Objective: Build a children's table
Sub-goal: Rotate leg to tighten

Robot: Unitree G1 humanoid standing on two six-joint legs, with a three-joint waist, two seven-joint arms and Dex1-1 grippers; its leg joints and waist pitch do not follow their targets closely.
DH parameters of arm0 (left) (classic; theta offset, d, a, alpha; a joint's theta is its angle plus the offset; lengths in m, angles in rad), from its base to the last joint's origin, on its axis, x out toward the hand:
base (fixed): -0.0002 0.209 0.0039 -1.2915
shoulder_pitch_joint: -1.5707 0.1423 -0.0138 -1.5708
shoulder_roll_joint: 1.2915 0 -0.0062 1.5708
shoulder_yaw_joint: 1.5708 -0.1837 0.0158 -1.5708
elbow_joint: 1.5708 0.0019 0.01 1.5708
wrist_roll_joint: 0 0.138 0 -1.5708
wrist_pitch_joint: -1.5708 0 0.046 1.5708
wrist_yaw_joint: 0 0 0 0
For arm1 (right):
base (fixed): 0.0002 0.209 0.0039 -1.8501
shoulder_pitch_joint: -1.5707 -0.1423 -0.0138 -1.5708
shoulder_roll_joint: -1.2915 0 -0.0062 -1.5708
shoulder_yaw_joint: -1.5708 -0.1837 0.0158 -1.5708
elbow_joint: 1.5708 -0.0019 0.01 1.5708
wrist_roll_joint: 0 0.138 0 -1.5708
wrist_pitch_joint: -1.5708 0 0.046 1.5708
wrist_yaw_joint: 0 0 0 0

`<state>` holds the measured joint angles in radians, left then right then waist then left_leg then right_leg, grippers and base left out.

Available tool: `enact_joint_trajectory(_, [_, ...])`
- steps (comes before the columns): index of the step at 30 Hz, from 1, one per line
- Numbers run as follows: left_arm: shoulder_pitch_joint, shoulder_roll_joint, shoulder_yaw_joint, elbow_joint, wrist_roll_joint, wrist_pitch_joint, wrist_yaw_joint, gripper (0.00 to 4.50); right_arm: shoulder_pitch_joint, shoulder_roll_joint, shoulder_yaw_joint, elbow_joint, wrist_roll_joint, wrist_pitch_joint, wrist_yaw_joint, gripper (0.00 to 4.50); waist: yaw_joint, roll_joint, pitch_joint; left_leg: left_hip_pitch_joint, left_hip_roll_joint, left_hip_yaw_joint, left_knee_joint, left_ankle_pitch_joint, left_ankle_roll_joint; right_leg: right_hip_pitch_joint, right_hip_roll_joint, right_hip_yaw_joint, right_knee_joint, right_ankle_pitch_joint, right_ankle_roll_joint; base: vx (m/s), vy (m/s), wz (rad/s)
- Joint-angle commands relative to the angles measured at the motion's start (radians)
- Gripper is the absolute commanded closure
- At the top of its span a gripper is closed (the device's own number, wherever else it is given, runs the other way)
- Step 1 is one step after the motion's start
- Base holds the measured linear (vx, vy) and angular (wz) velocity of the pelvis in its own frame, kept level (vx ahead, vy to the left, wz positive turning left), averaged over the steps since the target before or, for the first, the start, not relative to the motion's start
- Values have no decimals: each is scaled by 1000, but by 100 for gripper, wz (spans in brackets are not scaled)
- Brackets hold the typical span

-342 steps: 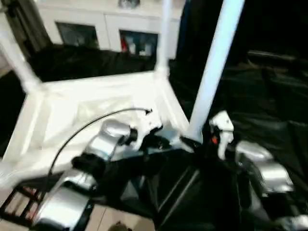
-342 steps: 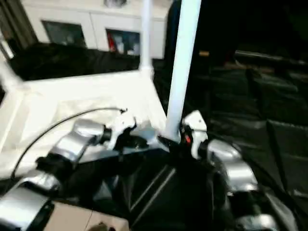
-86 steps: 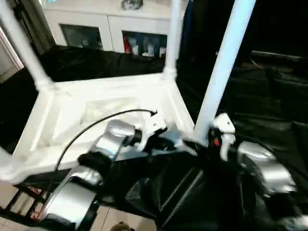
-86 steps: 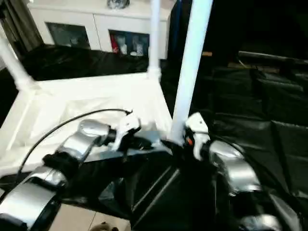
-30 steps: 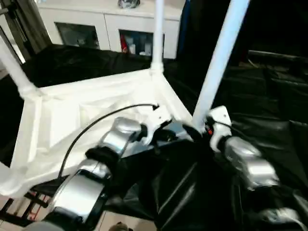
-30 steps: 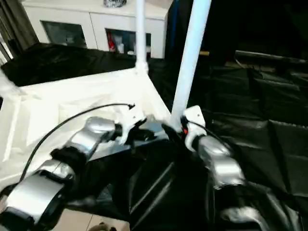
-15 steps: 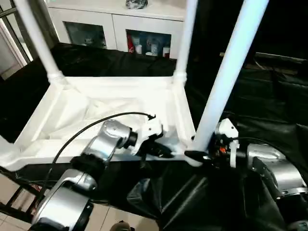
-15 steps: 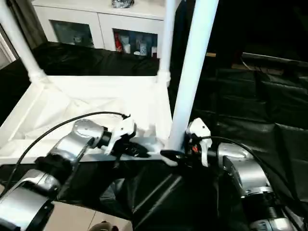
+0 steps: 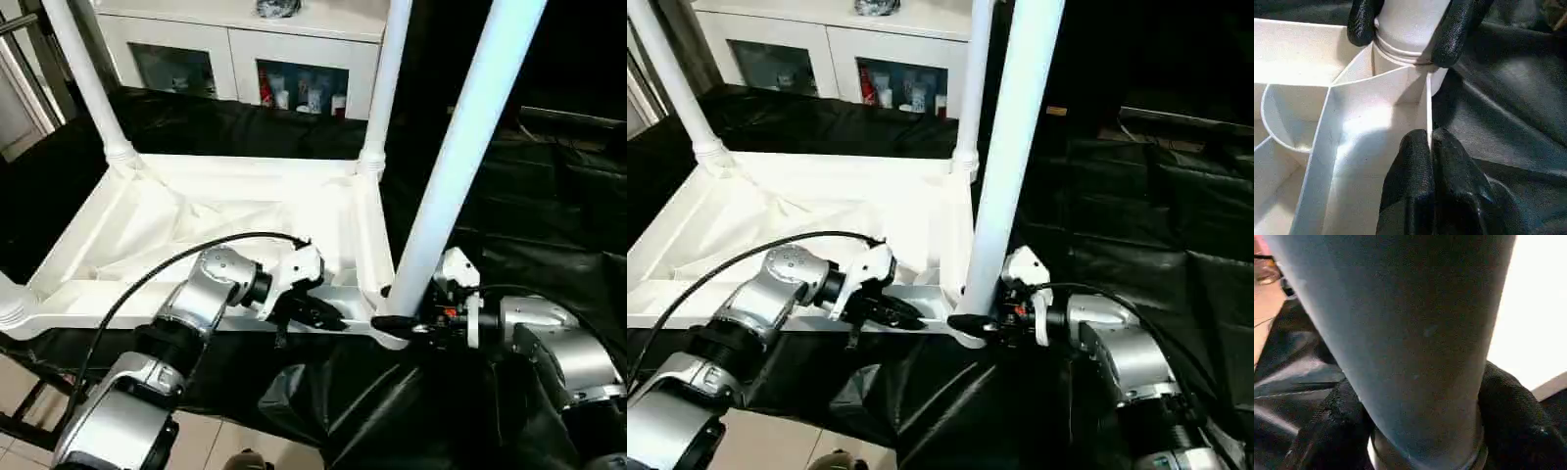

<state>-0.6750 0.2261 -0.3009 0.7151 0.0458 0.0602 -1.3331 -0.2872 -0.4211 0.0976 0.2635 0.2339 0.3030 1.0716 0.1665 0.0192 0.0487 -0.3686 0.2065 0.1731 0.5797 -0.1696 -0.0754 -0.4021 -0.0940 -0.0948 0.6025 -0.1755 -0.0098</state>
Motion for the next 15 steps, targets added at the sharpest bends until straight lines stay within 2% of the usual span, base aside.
enact_joint_trajectory(1, [-56,-84,24,10,-33,-6,73,450,-28,72,6,61,-30,16,-146,189,-8,-16,-64,8,25,-4,-67,-218,32,52,-64,47,-78,-279,-180,0,0,0])
enact_joint_trajectory(2, [-79,-114,35,50,-24,-5,136,450,-47,118,-17,107,-48,9,-246,189,-16,-17,-63,7,21,-5,-69,-227,19,52,-63,46,-82,-310,-169,0,0,0])
enact_joint_trajectory(3, [-79,-114,35,50,-24,-5,136,450,-47,118,-17,107,-48,9,-246,189,-18,-17,-64,8,21,-6,-69,-228,14,53,-65,46,-83,-320,-165,0,0,0])
enact_joint_trajectory(4, [-103,-138,45,89,-15,-7,196,450,-62,154,-35,138,-53,11,-320,189,-24,-17,-63,8,20,-5,-69,-230,10,52,-64,46,-85,-325,-159,0,0,0])
enact_joint_trajectory(5, [-103,-138,45,89,-15,-7,196,450,-62,154,-35,138,-53,11,-320,189,-26,-18,-64,8,20,-6,-68,-230,11,53,-64,46,-84,-321,-159,0,0,0])
enact_joint_trajectory(6, [-137,-168,56,144,-1,-13,284,450,-78,199,-52,165,-59,4,-399,189,-26,-11,-66,8,20,-6,-67,-221,15,54,-64,47,-83,-303,-159,0,0,0])
enact_joint_trajectory(7, [-154,-184,63,168,2,-9,327,450,-87,223,-62,180,-66,1,-451,189,-29,-14,-65,10,19,-5,-66,-221,17,50,-63,48,-84,-287,-164,0,0,0])
enact_joint_trajectory(8, [-174,-202,74,196,4,-4,385,450,-100,252,-74,198,-72,1,-513,189,-29,-9,-66,8,17,-5,-66,-212,14,52,-61,48,-82,-279,-164,0,0,0])
enact_joint_trajectory(9, [-182,-211,79,208,5,-2,413,450,-105,264,-79,206,-76,0,-540,190,-29,-11,-69,8,17,-5,-65,-199,9,53,-62,48,-79,-259,-168,0,0,0])
enact_joint_trajectory(11, [-204,-232,93,243,6,-1,482,450,-120,296,-84,231,-103,-23,-622,190,-27,-11,-69,9,18,-4,-64,-191,19,53,-61,49,-79,-235,-174,0,0,0])
enact_joint_trajectory(12, [-213,-240,96,258,9,-5,513,450,-128,314,-87,239,-105,-20,-645,190,-28,-5,-71,8,17,-5,-63,-183,20,54,-60,48,-75,-212,-179,0,0,0])
enact_joint_trajectory(15, [-232,-262,101,295,25,-32,548,450,-134,355,-66,232,-104,-19,-628,190,-26,-7,-70,8,16,-3,-62,-177,37,58,-59,48,-75,-179,-187,0,0,0])
